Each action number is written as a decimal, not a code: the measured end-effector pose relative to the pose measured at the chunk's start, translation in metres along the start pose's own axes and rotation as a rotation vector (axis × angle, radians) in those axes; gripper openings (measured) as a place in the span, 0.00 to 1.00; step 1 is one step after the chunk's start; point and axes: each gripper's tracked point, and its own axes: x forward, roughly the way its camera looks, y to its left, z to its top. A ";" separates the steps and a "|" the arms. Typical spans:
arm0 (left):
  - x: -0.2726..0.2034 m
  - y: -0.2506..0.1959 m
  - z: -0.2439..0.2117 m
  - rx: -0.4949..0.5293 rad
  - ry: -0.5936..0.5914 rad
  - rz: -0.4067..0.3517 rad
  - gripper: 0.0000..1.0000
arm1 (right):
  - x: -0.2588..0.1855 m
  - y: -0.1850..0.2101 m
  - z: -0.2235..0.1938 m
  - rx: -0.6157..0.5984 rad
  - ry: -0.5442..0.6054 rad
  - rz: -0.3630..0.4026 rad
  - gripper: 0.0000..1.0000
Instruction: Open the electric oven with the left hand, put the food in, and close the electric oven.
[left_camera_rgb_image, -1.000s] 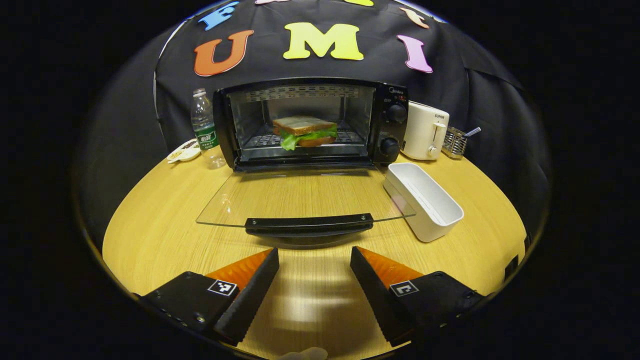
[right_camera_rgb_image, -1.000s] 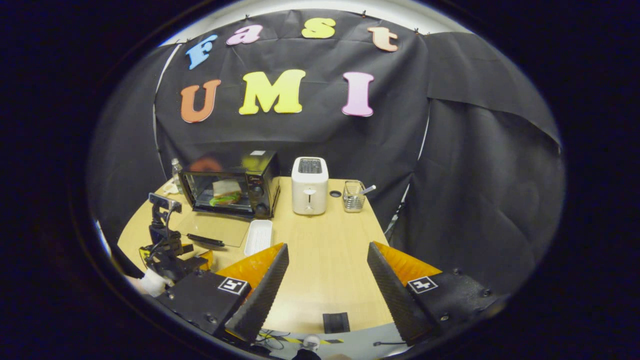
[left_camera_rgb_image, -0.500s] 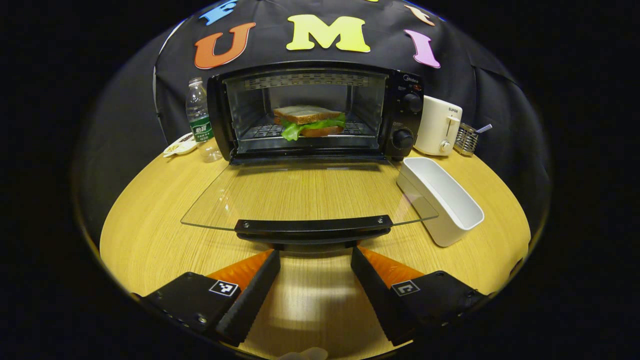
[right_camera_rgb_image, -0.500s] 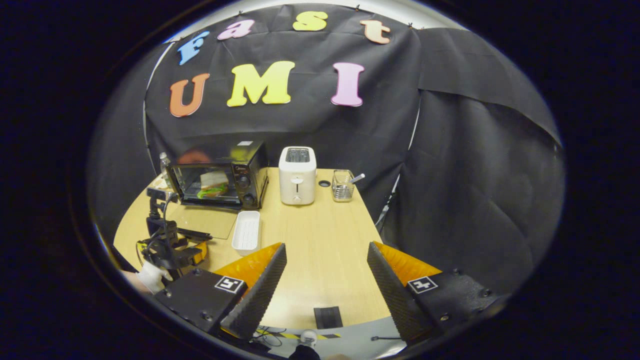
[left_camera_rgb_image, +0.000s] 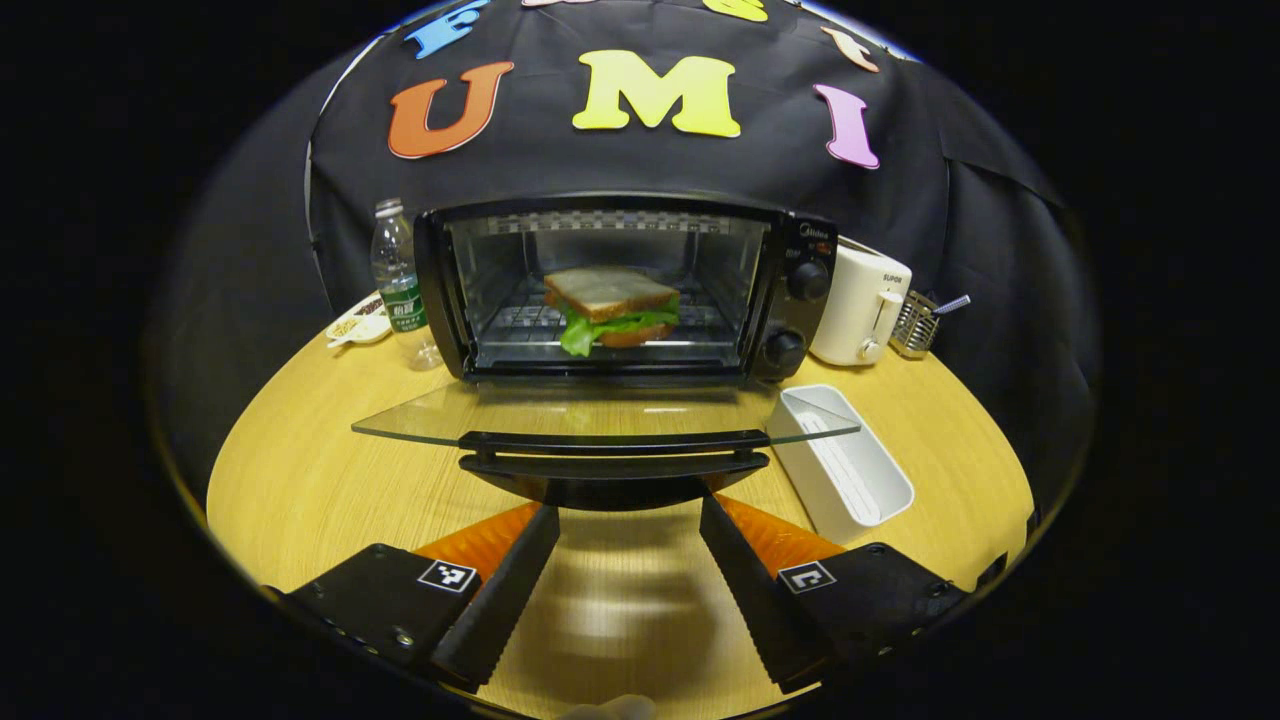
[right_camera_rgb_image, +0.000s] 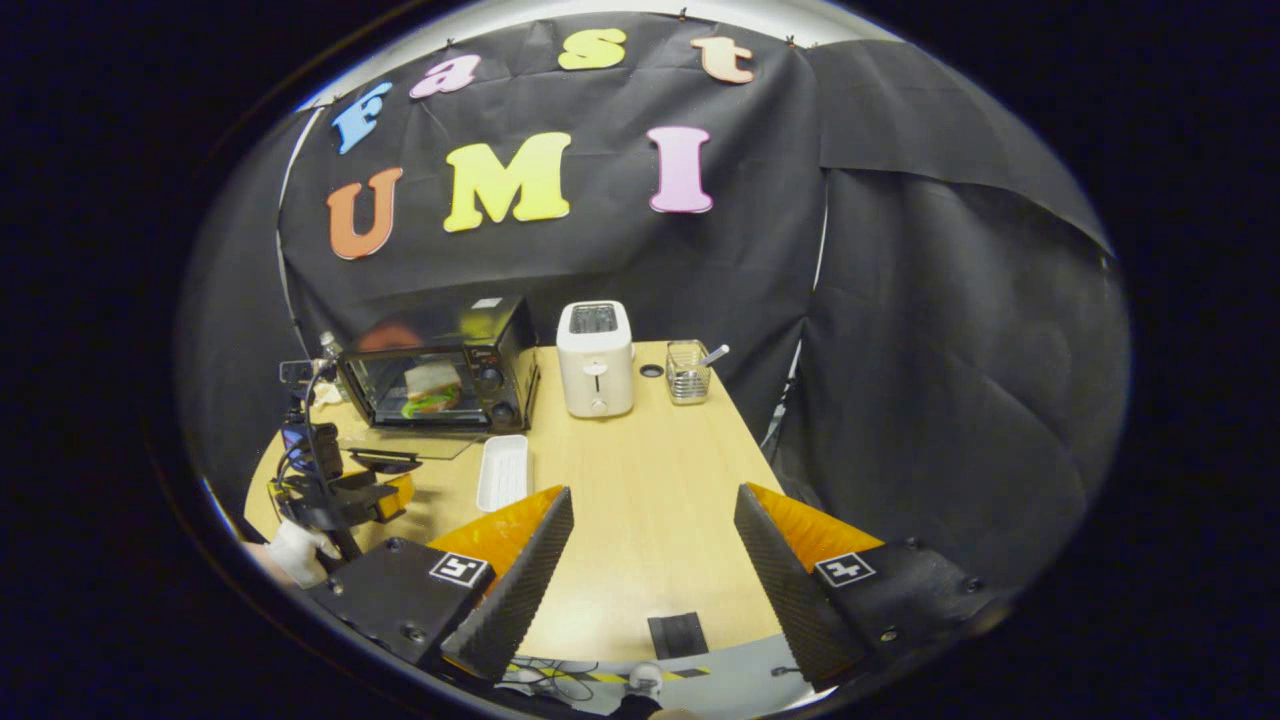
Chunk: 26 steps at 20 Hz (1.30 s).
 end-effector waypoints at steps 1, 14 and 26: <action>0.000 0.000 0.010 0.004 -0.010 -0.003 0.94 | 0.000 0.001 0.000 0.005 -0.004 0.002 1.00; 0.028 -0.001 0.109 0.063 -0.103 -0.008 0.94 | -0.009 -0.025 -0.010 0.111 -0.020 -0.053 1.00; 0.039 -0.001 0.108 0.062 -0.082 -0.003 0.94 | -0.009 -0.032 -0.015 0.121 -0.028 -0.076 1.00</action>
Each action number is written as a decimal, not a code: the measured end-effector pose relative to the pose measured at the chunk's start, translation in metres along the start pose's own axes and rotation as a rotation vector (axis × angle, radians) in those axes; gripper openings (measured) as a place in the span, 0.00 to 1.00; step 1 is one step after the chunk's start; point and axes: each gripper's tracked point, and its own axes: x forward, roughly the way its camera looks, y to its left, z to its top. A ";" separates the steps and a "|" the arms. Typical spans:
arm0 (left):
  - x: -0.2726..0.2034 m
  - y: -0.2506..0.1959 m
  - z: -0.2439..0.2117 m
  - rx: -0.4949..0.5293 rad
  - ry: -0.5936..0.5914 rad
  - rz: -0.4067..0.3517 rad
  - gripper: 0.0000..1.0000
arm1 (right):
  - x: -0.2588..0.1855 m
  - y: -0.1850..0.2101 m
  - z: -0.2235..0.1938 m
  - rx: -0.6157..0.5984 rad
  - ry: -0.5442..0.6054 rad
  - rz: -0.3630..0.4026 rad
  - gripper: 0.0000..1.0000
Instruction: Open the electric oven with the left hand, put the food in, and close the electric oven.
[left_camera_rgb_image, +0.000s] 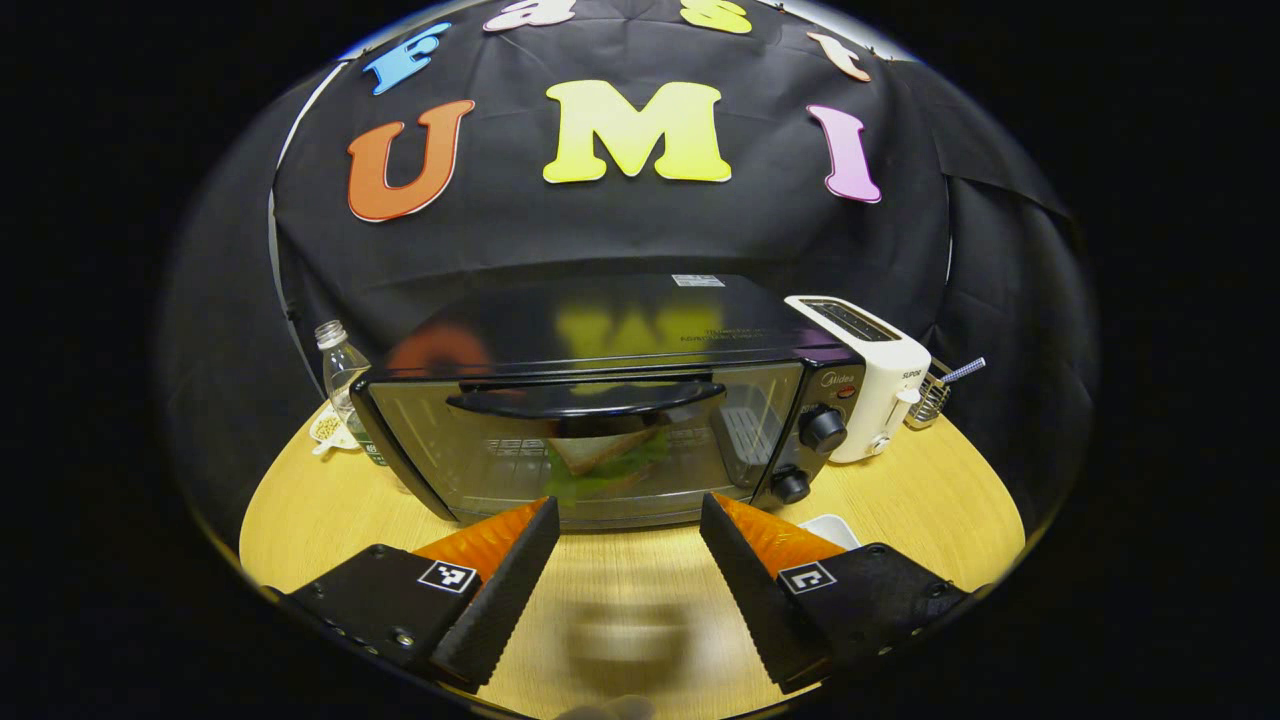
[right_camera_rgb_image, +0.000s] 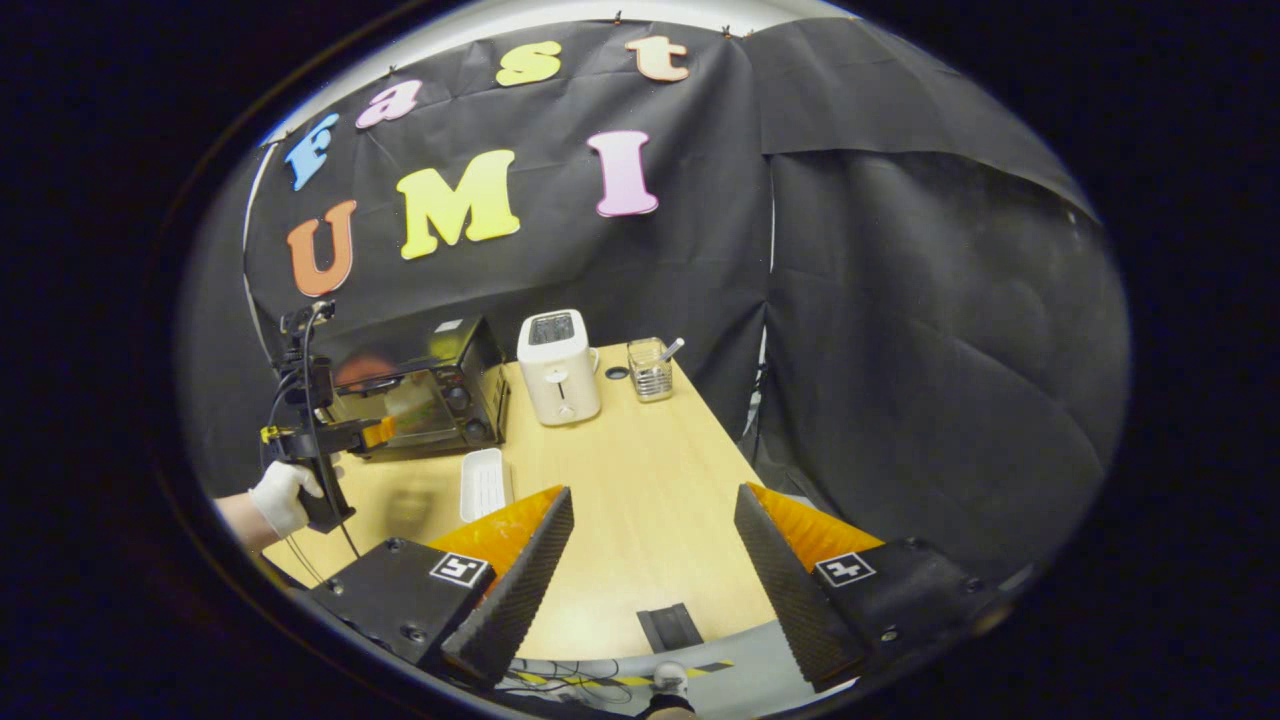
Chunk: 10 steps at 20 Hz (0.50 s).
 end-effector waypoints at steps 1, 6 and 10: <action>-0.005 -0.001 0.002 -0.003 -0.007 -0.001 0.94 | 0.001 0.000 0.001 0.000 -0.003 0.004 1.00; -0.053 -0.003 0.026 0.004 -0.080 -0.006 0.94 | 0.002 0.013 0.021 0.007 -0.055 0.046 0.96; -0.117 -0.003 0.058 0.005 -0.174 -0.026 0.94 | -0.002 0.029 0.050 0.005 -0.123 0.100 0.96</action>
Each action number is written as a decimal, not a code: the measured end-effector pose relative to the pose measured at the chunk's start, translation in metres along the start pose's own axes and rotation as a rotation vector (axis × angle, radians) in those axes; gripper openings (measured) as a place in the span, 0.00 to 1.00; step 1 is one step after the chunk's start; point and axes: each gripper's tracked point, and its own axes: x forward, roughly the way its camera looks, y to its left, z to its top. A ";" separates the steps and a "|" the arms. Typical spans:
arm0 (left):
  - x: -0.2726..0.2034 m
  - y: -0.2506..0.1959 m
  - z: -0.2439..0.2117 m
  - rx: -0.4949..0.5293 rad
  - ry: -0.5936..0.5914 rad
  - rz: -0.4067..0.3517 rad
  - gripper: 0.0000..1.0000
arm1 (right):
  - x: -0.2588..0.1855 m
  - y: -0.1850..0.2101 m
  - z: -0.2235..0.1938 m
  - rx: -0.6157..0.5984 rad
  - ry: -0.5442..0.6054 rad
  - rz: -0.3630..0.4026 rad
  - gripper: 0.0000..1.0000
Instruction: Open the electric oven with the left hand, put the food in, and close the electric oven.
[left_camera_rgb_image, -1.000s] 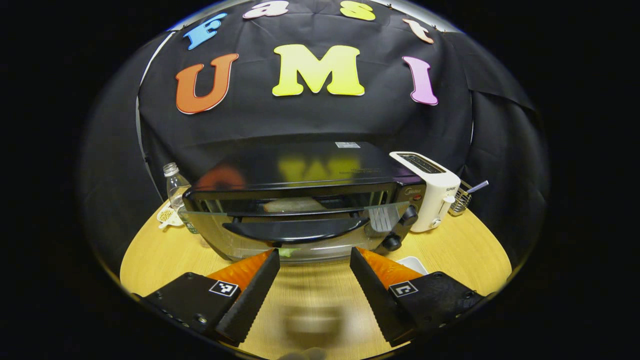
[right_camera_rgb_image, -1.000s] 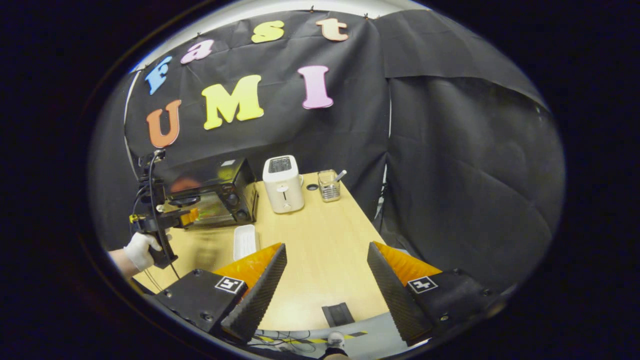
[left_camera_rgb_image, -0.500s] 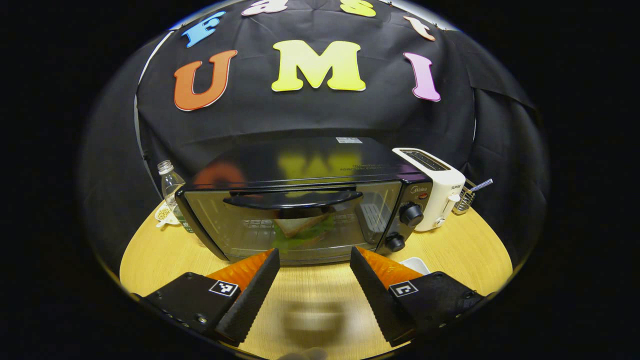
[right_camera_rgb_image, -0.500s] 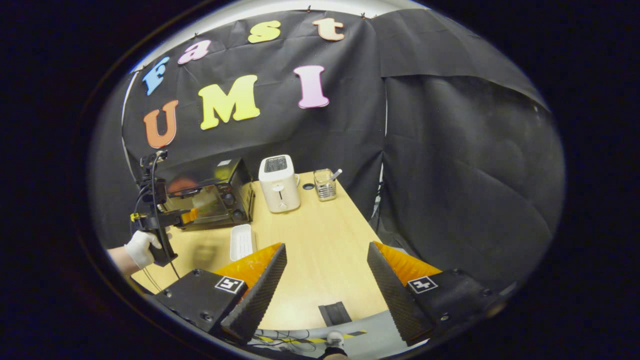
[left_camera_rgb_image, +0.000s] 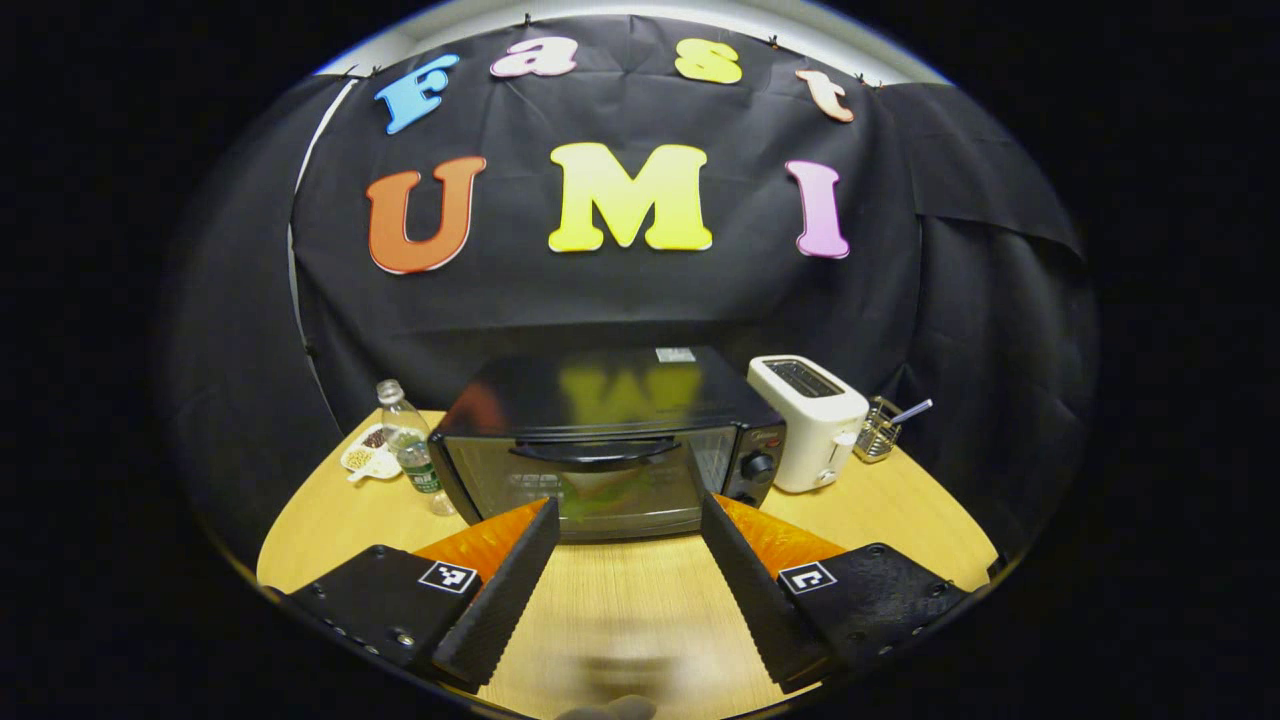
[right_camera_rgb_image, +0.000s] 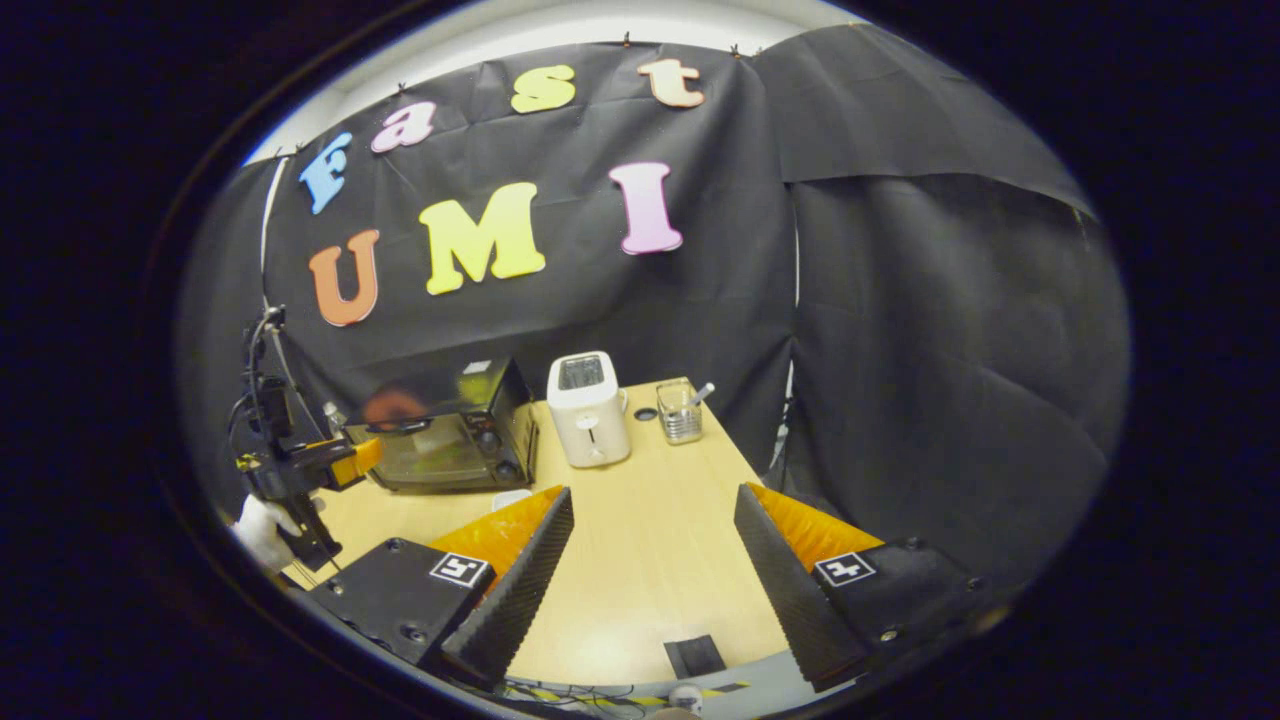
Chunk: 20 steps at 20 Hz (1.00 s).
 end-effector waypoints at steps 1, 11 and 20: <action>-0.016 -0.002 0.010 0.001 -0.025 -0.008 0.94 | 0.000 0.005 0.008 -0.004 -0.019 0.014 0.96; -0.160 0.043 0.094 0.013 -0.246 0.148 0.94 | -0.015 0.084 0.103 -0.120 -0.225 0.197 1.00; -0.198 0.061 0.117 0.003 -0.304 0.219 0.94 | -0.025 0.130 0.135 -0.137 -0.294 0.307 1.00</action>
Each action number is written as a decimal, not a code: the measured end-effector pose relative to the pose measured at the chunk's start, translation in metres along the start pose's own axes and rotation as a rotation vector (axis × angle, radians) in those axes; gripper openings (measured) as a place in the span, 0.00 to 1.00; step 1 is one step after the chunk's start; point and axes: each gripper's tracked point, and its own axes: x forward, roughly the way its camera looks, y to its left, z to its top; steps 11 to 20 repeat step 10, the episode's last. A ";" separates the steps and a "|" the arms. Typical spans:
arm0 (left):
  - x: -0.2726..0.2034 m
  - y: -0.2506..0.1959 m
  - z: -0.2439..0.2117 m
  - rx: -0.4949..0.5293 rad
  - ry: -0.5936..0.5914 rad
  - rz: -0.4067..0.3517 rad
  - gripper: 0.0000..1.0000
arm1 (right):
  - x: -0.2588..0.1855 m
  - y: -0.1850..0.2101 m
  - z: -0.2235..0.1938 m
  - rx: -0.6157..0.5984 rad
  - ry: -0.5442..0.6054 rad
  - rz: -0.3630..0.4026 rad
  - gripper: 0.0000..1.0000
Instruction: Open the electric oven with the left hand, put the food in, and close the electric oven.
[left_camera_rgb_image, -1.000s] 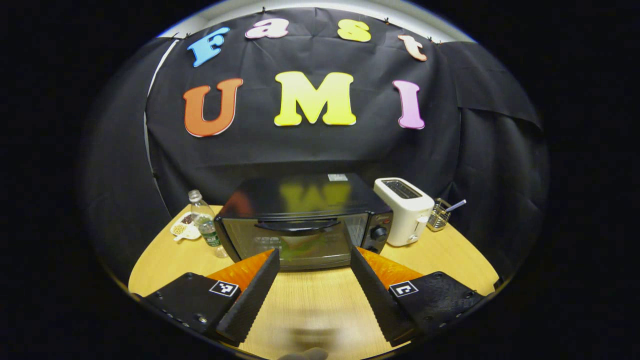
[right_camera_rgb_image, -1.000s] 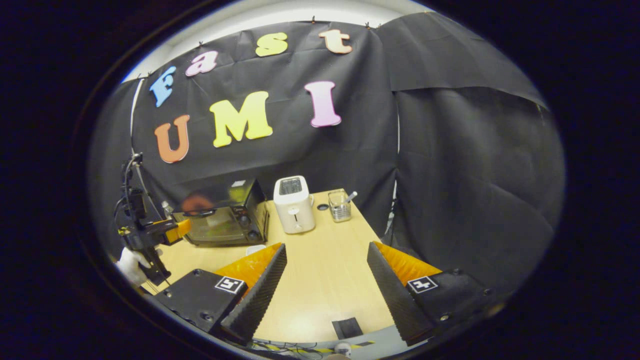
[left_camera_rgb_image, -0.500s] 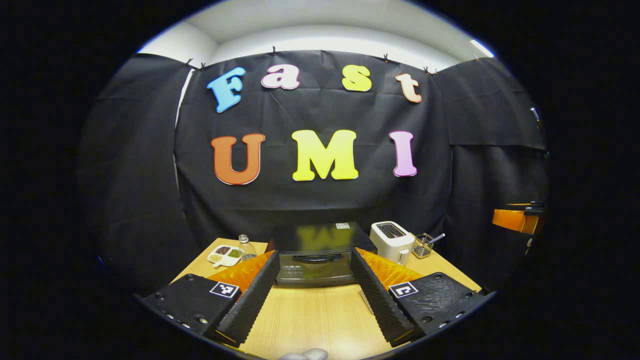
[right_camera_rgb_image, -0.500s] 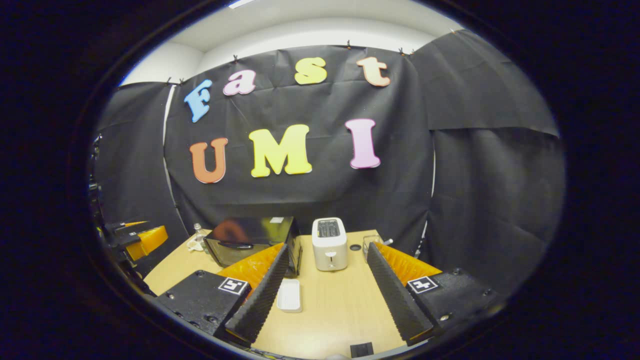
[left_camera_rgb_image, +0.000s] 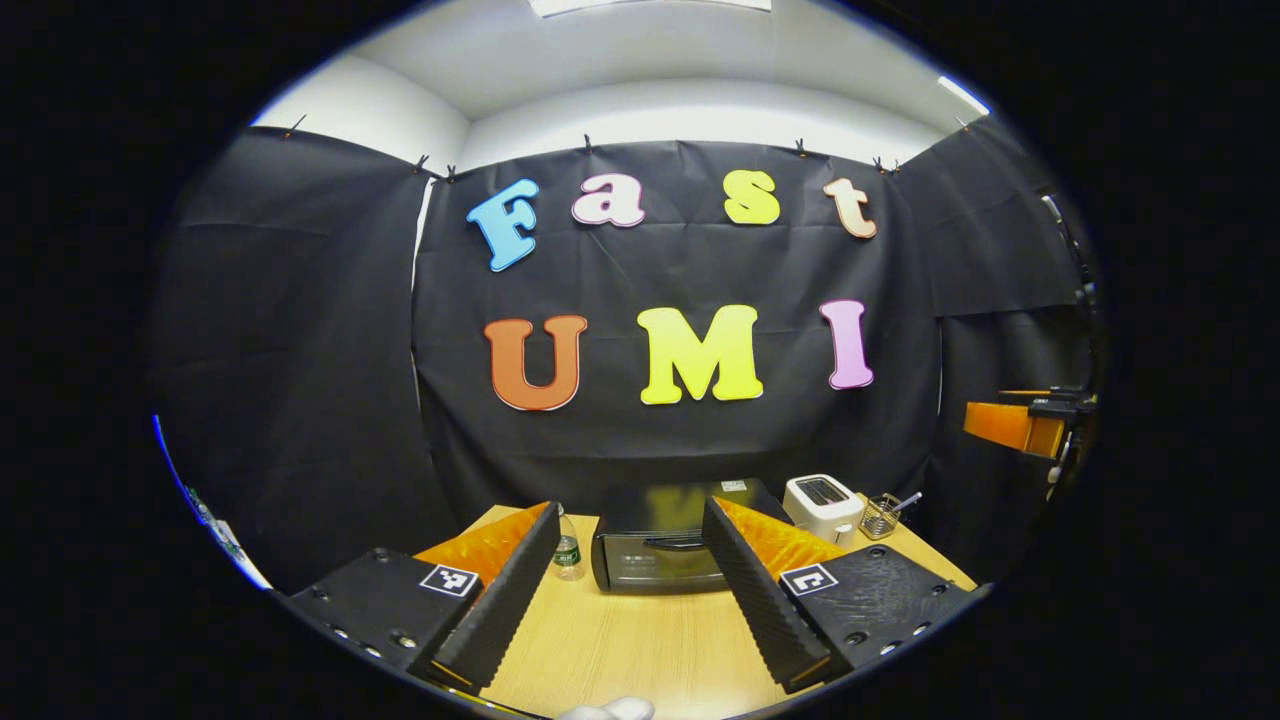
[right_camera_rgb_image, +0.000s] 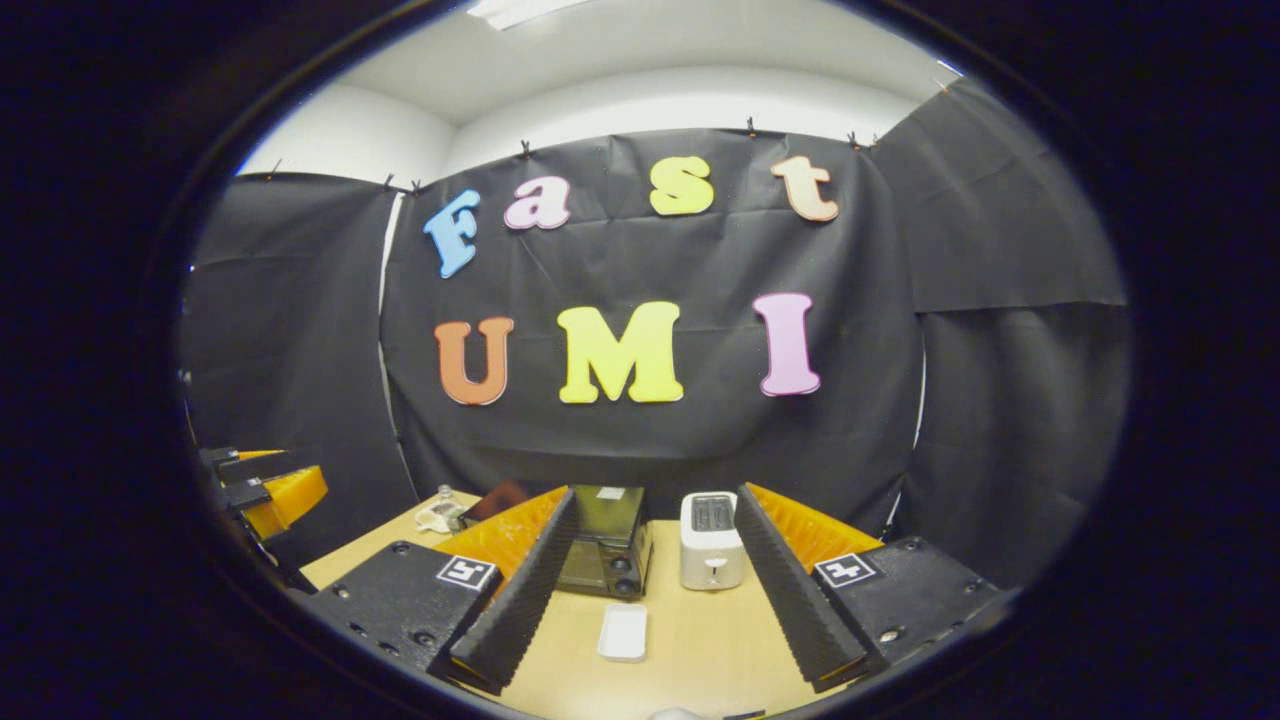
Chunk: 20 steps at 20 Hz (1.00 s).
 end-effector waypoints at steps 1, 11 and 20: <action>0.001 0.003 0.004 -0.003 -0.008 0.006 0.94 | 0.000 0.000 0.002 0.000 -0.001 -0.004 0.91; -0.004 0.003 0.013 -0.023 -0.021 -0.019 0.94 | -0.018 -0.004 0.013 0.003 -0.015 -0.041 1.00; -0.004 0.003 0.013 -0.023 -0.021 -0.019 0.94 | -0.018 -0.004 0.013 0.003 -0.015 -0.041 1.00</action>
